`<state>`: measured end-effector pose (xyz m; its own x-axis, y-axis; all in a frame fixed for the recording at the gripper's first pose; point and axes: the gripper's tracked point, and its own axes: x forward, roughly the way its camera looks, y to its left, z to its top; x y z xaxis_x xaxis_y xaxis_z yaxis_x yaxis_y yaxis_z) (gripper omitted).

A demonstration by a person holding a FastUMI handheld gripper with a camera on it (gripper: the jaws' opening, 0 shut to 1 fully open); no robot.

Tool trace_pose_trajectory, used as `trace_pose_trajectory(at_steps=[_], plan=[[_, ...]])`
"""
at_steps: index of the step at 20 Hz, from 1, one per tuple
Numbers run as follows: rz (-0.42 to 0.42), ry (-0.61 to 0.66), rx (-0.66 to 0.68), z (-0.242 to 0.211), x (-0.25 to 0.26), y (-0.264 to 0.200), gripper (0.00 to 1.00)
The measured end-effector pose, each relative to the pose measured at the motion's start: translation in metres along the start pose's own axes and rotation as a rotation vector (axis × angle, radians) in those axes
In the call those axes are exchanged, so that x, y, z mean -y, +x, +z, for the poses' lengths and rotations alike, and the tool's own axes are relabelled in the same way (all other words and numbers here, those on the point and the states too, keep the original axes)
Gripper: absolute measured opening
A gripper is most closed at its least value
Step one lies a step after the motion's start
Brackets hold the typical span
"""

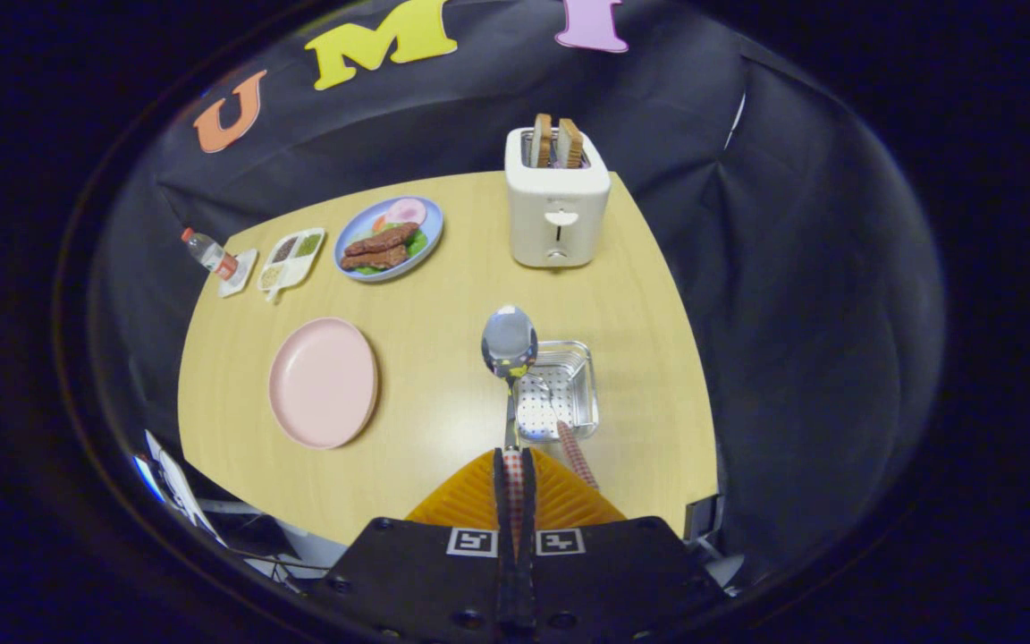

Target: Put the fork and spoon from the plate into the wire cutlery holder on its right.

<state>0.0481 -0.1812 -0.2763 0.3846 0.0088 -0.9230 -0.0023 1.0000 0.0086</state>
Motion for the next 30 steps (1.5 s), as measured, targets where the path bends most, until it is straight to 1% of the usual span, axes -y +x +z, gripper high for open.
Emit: trace_pose_trajectory(at_steps=[2,5,7,8,12,14,16,21,26,27,30], plan=[[-0.002,-0.015,-0.040,-0.002,0.013,0.000,0.01],[0.051,-0.003,-0.144,-0.012,0.013,0.000,0.01],[0.086,-0.009,-0.189,-0.015,0.005,-0.001,0.01],[0.086,-0.001,-0.214,-0.016,0.005,0.002,0.01],[0.055,0.068,-0.334,-0.019,0.017,0.015,0.01],[0.057,0.095,-0.374,-0.015,0.020,0.020,0.01],[0.046,0.091,-0.398,-0.012,0.021,0.024,0.01],[0.080,0.104,-0.492,-0.011,0.003,0.033,0.02],[0.036,0.092,-0.530,-0.005,0.007,0.040,0.02],[0.028,0.088,-0.542,-0.006,0.009,0.042,0.04],[0.005,0.095,-0.565,-0.004,0.013,0.046,0.05]])
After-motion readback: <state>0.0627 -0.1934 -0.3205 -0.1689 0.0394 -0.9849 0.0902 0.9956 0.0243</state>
